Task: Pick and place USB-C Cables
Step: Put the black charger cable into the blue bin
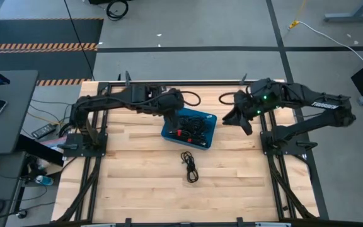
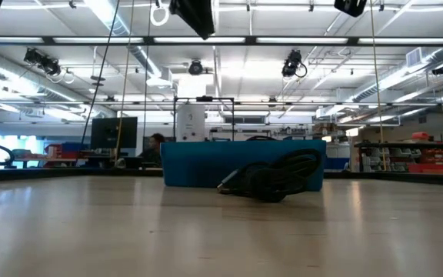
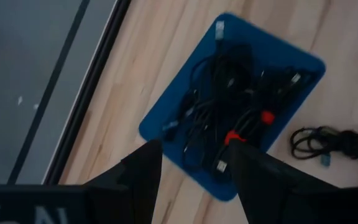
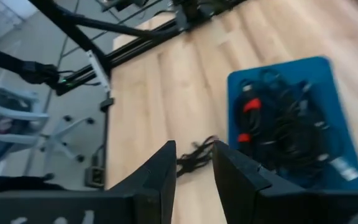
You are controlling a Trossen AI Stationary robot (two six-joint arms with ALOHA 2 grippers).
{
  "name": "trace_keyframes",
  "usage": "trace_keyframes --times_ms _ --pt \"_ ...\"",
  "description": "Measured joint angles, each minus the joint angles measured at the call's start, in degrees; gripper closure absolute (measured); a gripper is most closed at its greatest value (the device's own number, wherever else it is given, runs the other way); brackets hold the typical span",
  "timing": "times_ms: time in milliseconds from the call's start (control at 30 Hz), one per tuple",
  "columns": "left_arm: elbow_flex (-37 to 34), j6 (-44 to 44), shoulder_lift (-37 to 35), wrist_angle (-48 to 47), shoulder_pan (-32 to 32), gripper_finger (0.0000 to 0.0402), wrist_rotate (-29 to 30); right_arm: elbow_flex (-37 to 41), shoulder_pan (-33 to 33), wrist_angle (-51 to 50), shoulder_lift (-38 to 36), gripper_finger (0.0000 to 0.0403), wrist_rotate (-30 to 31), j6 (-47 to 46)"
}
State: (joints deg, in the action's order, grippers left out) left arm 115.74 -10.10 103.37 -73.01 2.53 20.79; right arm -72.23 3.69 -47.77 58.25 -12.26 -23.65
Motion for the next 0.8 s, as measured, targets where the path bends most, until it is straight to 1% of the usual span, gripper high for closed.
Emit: trace_keyframes --times_ms 167,233,333,467,600,733,800 --pt "-0.02 -1.1 -0.04 -2.99 -0.56 0.0212 0.61 0.0 -5.1 0.02 2.17 0.0293 1.47 -8.06" --pt "-0.02 -1.23 -0.04 -3.61 -0.56 0.0212 0.6 0.0 -6.84 0.0 3.97 0.0293 3.15 -10.95" --pt "-0.02 -0.67 -0.04 -4.07 -0.53 0.0212 0.62 0.0 -8.96 -0.6 7.07 0.0293 3.87 -14.12" --pt "-0.02 1.47 -0.04 -6.0 -0.55 0.0212 0.62 0.0 -11.81 -3.04 11.74 0.0288 5.95 -19.5" --pt "-0.03 1.74 -0.04 -10.82 -0.86 0.0212 0.62 0.0 -14.97 -4.42 16.36 0.0279 7.48 -25.71" --pt "-0.04 1.48 -0.04 -16.48 -1.48 0.0212 0.66 0.0 -18.89 -4.23 21.16 0.0265 10.79 -31.4" --pt "-0.09 1.63 -0.04 -17.07 -1.85 0.0212 0.64 0.0 -20.64 -4.14 23.46 0.0258 12.51 -34.4"
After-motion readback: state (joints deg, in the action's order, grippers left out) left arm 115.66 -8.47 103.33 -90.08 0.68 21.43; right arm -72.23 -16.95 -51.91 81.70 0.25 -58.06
